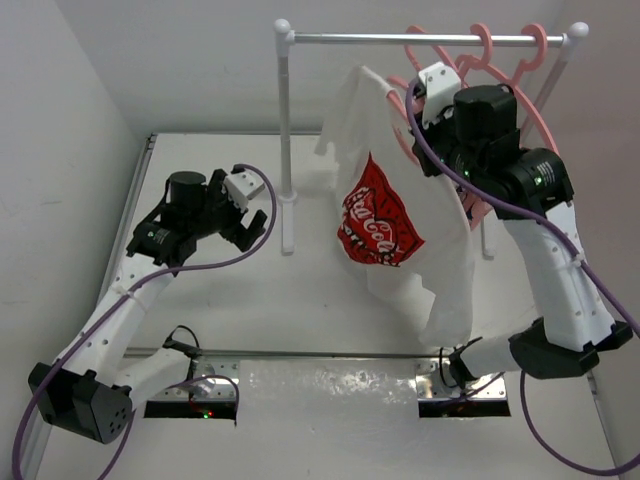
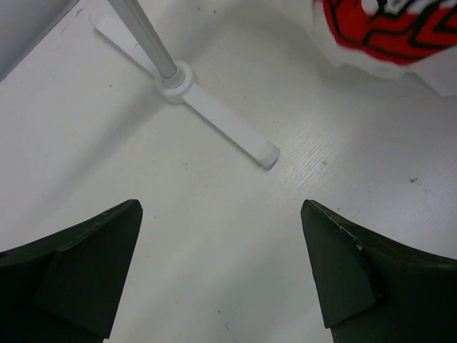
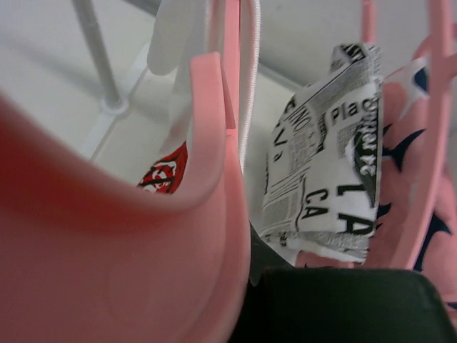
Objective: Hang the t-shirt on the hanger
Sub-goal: Place the hanger at the clothesline.
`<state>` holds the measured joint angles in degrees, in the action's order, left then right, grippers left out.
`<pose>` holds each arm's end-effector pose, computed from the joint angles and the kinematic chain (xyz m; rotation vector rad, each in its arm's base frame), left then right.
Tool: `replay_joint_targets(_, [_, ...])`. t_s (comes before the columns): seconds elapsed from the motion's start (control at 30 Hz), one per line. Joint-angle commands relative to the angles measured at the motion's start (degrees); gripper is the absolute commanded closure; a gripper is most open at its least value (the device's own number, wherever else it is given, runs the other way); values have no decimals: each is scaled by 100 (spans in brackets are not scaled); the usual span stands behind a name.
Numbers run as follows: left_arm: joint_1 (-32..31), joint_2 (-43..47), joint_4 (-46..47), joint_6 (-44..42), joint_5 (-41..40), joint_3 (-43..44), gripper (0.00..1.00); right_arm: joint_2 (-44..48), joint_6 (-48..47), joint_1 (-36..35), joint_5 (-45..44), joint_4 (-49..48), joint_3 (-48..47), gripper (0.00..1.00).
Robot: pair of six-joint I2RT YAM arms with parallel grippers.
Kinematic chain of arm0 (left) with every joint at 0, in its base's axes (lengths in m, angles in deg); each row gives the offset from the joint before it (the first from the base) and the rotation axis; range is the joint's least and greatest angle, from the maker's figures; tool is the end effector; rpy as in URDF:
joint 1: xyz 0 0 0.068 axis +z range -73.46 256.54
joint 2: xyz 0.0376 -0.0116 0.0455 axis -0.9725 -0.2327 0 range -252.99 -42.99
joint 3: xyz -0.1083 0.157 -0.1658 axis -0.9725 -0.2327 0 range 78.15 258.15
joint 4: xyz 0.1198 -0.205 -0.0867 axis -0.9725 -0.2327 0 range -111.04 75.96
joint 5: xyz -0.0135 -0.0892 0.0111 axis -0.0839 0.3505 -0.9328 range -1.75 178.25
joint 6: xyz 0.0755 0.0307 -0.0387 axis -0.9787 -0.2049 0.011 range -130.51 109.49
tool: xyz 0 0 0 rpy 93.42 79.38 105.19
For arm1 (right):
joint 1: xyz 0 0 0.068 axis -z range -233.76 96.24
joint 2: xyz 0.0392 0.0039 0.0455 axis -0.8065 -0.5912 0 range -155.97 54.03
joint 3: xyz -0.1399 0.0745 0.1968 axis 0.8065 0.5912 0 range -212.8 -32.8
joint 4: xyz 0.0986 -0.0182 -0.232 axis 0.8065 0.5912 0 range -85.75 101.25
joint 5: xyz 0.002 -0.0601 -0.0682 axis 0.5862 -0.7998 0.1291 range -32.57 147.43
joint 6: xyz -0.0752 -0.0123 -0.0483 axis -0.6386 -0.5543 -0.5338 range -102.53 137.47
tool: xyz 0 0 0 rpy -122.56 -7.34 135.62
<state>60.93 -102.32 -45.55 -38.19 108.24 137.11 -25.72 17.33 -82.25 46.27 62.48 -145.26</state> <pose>0.2422 -0.0963 0.3020 0.9608 1.8667 -0.2442 0.2543 0.1203 0.4646 -0.3761 1.9737 0.1198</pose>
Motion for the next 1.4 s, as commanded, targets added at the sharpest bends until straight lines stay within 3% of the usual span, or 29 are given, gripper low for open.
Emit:
replay_joint_targets(0.0, [111, 220, 356, 228, -118, -235, 9, -400, -144, 115, -730, -488, -741, 100])
replay_joint_targets(0.3, [234, 554, 549, 342, -48, -578, 9, -1096, 875, 1073, -9, -1534, -1181, 100])
replay_joint_targets(0.63, [366, 844, 602, 413, -65, -912, 9, -1737, 1464, 1197, -422, -2615, -1217, 100])
replay_joint_targets(0.83, [410, 941, 628, 430, -56, -983, 9, -1851, 2053, 1205, -651, -3318, -479, 100])
replay_joint_targets(1.23, [516, 1099, 523, 492, 22, -1123, 9, -2221, 2405, 1223, -343, -3205, -338, 100])
replay_joint_targets(1.33, [551, 1099, 531, 597, 128, -1185, 9, -2002, 2361, 1232, -134, -3257, 118, 100])
replay_joint_targets(1.37, [560, 1090, 532, 615, 154, -1194, 9, -1827, 2309, 1223, 7, -3344, 415, 90])
